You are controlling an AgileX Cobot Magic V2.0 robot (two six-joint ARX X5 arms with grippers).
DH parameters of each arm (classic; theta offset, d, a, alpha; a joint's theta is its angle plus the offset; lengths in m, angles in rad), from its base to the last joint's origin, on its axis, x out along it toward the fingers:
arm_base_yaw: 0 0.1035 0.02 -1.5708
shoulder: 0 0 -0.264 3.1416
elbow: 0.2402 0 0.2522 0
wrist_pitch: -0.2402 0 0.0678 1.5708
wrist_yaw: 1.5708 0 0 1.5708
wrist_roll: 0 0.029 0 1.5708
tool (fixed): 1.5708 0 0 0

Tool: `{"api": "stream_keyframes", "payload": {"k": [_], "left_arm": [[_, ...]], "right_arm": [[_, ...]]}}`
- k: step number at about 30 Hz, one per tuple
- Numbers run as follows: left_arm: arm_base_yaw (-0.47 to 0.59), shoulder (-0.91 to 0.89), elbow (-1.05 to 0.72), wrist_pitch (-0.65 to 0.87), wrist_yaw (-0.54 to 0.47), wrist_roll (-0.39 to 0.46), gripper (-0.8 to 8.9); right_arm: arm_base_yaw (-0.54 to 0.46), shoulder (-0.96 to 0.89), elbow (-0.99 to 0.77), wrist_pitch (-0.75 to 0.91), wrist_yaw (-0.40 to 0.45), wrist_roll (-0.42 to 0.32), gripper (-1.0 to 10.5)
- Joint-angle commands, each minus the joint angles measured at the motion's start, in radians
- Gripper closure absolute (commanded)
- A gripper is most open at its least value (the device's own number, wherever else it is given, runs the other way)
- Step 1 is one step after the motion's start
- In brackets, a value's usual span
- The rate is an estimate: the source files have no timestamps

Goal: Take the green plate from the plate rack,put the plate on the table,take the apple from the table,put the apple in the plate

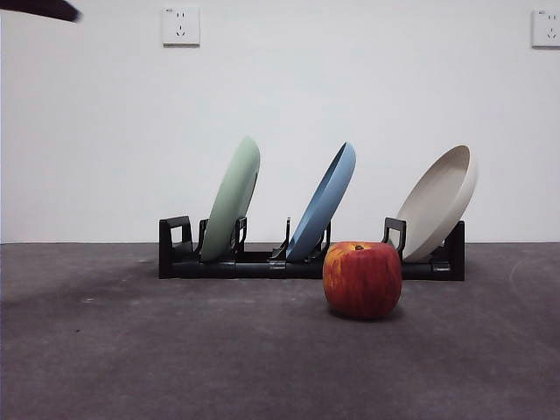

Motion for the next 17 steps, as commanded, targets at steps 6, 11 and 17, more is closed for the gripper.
{"api": "stream_keyframes", "payload": {"k": [6,11,17], "left_arm": [[-0.095,0.34,0.217,0.129,-0.115,0.001,2.18],[-0.135,0.549,0.35,0.185,-0.172,0.001,2.18],[-0.158,0.737,0.45,0.256,-0.235,0.001,2.19]], "right_arm": [[0.002,0.0,0.002,0.003,0.001,0.007,2.5],[0.002,0.0,0.002,0.003,0.002,0.013,2.5],[0.002,0.0,0.002,0.003,0.001,0.015,2.5]]}}
